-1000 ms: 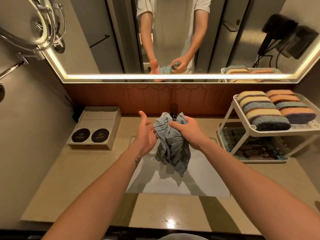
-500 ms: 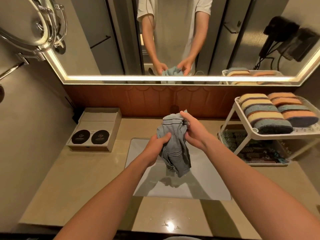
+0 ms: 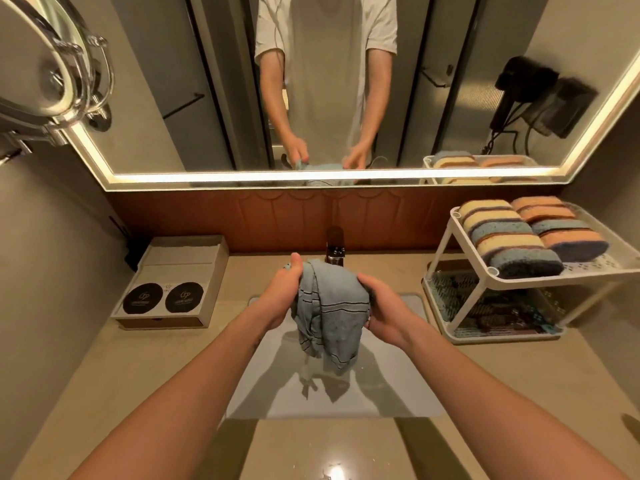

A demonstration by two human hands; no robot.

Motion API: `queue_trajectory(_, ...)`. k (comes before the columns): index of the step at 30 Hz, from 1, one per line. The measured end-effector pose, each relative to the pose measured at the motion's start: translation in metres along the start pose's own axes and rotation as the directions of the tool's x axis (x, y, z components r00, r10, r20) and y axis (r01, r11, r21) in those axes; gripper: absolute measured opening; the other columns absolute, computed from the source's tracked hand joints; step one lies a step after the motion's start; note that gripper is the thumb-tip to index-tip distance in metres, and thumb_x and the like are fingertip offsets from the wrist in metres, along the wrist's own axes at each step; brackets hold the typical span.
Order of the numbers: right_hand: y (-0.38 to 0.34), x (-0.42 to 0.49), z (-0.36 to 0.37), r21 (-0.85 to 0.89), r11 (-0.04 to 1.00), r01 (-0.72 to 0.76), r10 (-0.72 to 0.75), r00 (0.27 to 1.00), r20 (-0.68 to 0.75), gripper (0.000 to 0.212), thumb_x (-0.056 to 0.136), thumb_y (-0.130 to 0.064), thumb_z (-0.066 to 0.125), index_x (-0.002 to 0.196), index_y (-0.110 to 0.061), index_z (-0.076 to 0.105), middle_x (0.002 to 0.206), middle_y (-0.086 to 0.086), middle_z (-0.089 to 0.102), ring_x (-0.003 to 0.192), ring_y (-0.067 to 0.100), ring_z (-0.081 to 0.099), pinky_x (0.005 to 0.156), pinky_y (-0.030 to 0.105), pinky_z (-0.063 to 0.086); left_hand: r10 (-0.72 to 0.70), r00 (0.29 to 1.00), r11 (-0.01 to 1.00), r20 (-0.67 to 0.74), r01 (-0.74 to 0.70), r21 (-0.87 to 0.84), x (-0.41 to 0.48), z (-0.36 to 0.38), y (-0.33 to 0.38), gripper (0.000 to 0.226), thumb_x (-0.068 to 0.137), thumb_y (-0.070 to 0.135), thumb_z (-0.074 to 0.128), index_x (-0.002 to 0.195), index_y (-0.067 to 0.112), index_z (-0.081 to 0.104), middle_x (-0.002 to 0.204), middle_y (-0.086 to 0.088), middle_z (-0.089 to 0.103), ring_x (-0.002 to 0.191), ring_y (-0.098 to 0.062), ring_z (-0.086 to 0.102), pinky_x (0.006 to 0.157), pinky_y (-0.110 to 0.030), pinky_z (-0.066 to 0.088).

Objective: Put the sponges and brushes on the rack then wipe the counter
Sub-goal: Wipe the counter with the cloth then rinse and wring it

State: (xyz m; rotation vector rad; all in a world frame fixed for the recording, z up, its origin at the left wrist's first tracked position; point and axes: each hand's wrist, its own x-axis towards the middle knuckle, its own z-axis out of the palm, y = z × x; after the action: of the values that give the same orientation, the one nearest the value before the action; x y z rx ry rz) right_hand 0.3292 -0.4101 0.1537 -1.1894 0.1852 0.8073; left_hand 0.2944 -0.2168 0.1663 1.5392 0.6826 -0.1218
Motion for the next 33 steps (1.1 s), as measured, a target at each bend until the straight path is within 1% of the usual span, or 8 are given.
queue_trajectory(3, -0.006, -0.004, -0.002, 0.051, 0.998, 0.022, -0.022, 1.0, -0.001, 0.035, 0.105, -0.032, 0.044, 0.106, -0.008, 0.071, 0.099, 0.01, 0.076, 0.083, 0.021, 0.073, 0.073, 0.034, 0.053, -0.013, 0.996, 0.998, -0.088, 0.019, 0.065, 0.01, -0.016, -0.006, 0.072, 0.102, 0.065, 0.026, 0.139, 0.009, 0.052, 0.135, -0.015, 0.06, 0.124, -0.032, 0.057, 0.111, -0.047, 0.043)
queue_trajectory(6, -0.004, -0.003, -0.006, -0.12, 0.989, 0.084, -0.095, 0.992, -0.088, 0.026, 0.098, -0.029, 0.053, 0.11, -0.008, 0.062, 0.093, 0.012, 0.071, 0.076, 0.02, 0.069, 0.062, 0.03, 0.051, -0.041, 0.99, 0.997, -0.137, 0.05, 0.06, 0.013, -0.03, -0.013, 0.064, 0.106, 0.057, 0.026, 0.134, 0.008, 0.054, 0.128, -0.017, 0.062, 0.118, -0.033, 0.06, 0.106, -0.043, 0.048)
queue_trajectory(9, -0.005, -0.002, -0.009, -0.218, 0.962, 0.167, -0.203, 0.966, -0.157, 0.021, 0.096, -0.025, 0.058, 0.109, -0.009, 0.059, 0.102, 0.016, 0.067, 0.083, 0.022, 0.064, 0.069, 0.034, 0.048, -0.071, 0.979, 0.997, -0.192, 0.074, 0.01, 0.019, -0.044, -0.025, 0.064, 0.106, 0.056, 0.028, 0.131, 0.004, 0.055, 0.124, -0.017, 0.063, 0.113, -0.032, 0.061, 0.102, -0.042, 0.05)
queue_trajectory(15, -0.007, -0.001, -0.017, -0.383, 0.897, 0.221, -0.333, 0.907, -0.257, 0.016, 0.098, -0.021, 0.064, 0.109, -0.01, 0.067, 0.102, 0.007, 0.073, 0.09, 0.018, 0.068, 0.071, 0.029, 0.051, -0.087, 0.941, 0.994, -0.326, 0.059, -0.095, 0.022, -0.07, -0.035, 0.046, 0.099, 0.045, 0.061, 0.108, 0.0, 0.058, 0.107, -0.014, 0.065, 0.099, -0.033, 0.065, 0.092, -0.042, 0.055)
queue_trajectory(21, -0.014, -0.004, -0.021, -0.44, 0.879, 0.186, -0.356, 0.869, -0.343, 0.026, 0.096, -0.017, 0.066, 0.11, 0.005, 0.066, 0.098, 0.015, 0.073, 0.083, 0.023, 0.065, 0.069, 0.032, 0.048, -0.145, 0.917, 0.989, -0.371, 0.119, -0.093, 0.025, -0.086, -0.039, 0.086, 0.068, 0.036, 0.093, 0.131, -0.003, 0.05, 0.119, -0.018, 0.066, 0.1, -0.03, 0.065, 0.079, -0.041, 0.057)
queue_trajectory(23, -0.016, -0.005, -0.018, -0.463, 0.871, 0.163, -0.352, 0.864, -0.36, 0.026, 0.094, -0.014, 0.067, 0.112, 0.005, 0.064, 0.099, 0.013, 0.071, 0.082, 0.021, 0.063, 0.065, 0.029, 0.046, -0.129, 0.925, 0.99, -0.357, 0.103, -0.091, 0.021, -0.083, -0.035, 0.079, 0.073, 0.025, 0.091, 0.132, -0.003, 0.047, 0.123, -0.019, 0.063, 0.099, -0.027, 0.063, 0.073, -0.036, 0.051)
queue_trajectory(28, -0.014, -0.004, -0.02, -0.484, 0.867, 0.115, -0.339, 0.85, -0.404, 0.042, 0.089, -0.014, 0.072, 0.119, 0.001, 0.047, 0.109, 0.008, 0.059, 0.104, 0.026, 0.057, 0.08, 0.033, 0.04, 0.025, 0.958, 0.998, -0.284, -0.041, -0.048, 0.014, -0.083, -0.029, 0.089, 0.086, 0.001, 0.076, 0.156, 0.024, 0.027, 0.146, -0.013, 0.044, 0.124, -0.032, 0.053, 0.099, -0.04, 0.049)
queue_trajectory(33, -0.014, -0.008, -0.021, -0.591, 0.803, 0.076, -0.345, 0.868, -0.357, 0.086, 0.089, -0.02, 0.076, 0.153, -0.001, 0.022, 0.148, 0.019, 0.041, 0.128, 0.034, 0.043, 0.094, 0.041, 0.039, 0.234, 0.948, 0.937, -0.215, -0.161, 0.311, 0.006, -0.083, -0.032, 0.052, 0.09, -0.009, 0.053, 0.131, 0.022, 0.061, 0.125, -0.006, 0.054, 0.072, -0.015, 0.054, 0.067, -0.036, 0.05)
